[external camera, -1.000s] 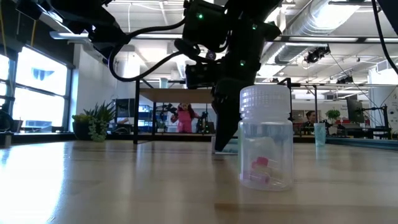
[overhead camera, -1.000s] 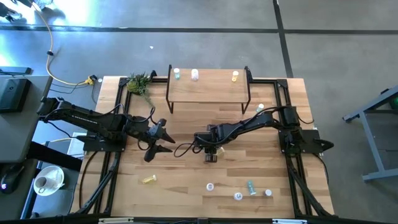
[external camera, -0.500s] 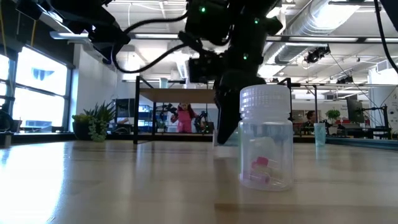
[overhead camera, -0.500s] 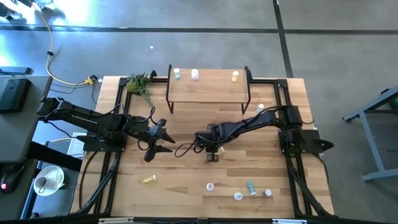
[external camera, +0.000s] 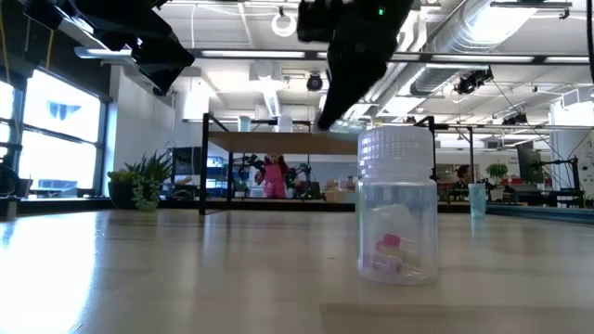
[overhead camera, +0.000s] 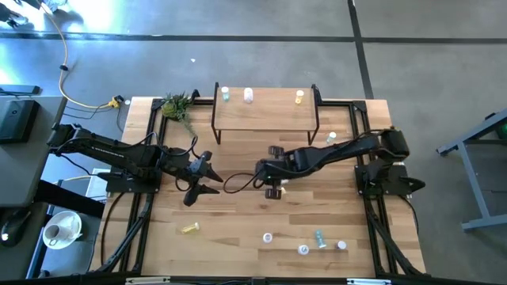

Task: Pick and place medicine bottles onto shelf by color
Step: Put the middle blue pill bottle on the shelf

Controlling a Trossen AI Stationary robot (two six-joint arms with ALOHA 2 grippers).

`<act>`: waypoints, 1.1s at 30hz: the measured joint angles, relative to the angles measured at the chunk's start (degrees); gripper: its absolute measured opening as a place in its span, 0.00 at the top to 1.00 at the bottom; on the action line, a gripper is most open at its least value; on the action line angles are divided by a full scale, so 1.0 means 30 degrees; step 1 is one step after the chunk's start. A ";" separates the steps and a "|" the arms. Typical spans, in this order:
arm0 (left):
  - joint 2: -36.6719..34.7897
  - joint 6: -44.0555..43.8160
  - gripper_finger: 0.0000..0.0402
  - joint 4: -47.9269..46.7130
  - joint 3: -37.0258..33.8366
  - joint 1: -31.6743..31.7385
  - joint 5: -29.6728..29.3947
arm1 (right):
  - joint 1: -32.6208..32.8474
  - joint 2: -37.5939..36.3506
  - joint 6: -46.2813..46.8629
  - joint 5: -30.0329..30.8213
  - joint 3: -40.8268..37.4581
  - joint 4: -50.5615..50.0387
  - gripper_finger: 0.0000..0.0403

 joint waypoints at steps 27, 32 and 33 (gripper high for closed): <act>0.3347 0.4352 0.52 0.6856 -0.0015 0.0000 -0.4136 | 0.0282 -0.3116 -0.0124 0.1252 0.0000 0.8296 0.80; 0.5093 0.4874 0.52 1.0506 -0.0015 0.0000 -0.4129 | 0.0290 -0.3116 0.0014 -0.0759 0.0000 0.9766 0.80; 0.5427 0.5056 0.52 1.1277 -0.0015 0.0000 -0.4129 | 0.0290 -0.3116 0.0014 -0.1091 0.0000 0.9982 0.80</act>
